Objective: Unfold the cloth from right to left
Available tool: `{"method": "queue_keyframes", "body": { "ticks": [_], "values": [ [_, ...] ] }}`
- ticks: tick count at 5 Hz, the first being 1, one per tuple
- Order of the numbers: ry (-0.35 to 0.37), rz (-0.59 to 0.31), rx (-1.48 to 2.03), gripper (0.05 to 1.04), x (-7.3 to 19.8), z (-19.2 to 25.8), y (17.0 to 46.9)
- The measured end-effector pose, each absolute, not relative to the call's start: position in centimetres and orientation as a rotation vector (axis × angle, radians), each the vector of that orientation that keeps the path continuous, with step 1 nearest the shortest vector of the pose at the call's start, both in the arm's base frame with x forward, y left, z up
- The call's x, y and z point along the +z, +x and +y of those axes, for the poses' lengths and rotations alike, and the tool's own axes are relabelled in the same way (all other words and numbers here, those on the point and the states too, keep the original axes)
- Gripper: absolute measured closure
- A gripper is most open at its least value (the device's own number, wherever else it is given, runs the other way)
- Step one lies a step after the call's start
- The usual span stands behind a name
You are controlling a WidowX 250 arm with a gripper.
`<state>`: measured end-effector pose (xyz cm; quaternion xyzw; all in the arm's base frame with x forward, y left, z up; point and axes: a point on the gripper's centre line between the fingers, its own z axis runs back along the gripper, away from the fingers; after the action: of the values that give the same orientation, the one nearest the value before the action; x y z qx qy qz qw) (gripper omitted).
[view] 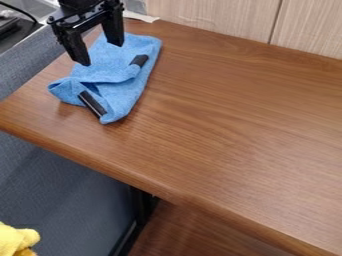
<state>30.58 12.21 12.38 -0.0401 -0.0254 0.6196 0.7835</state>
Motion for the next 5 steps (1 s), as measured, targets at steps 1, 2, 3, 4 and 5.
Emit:
{"method": "queue_keyframes", "body": {
  "ticks": [1, 2, 3, 4, 5],
  "values": [
    [-0.075, -0.017, 1.330, 0.084, 11.4, 12.2, 30.5],
    [-0.023, 0.013, 1.134, 0.084, 11.3, 12.0, 32.2],
    [0.006, 0.045, 1.010, 0.084, 11.1, 11.9, 33.4],
    [0.044, 0.091, 0.824, 0.084, 10.5, 11.6, 34.6],
    [0.099, 0.092, 0.637, 0.084, 9.6, 11.3, 35.7]
  ]
}}
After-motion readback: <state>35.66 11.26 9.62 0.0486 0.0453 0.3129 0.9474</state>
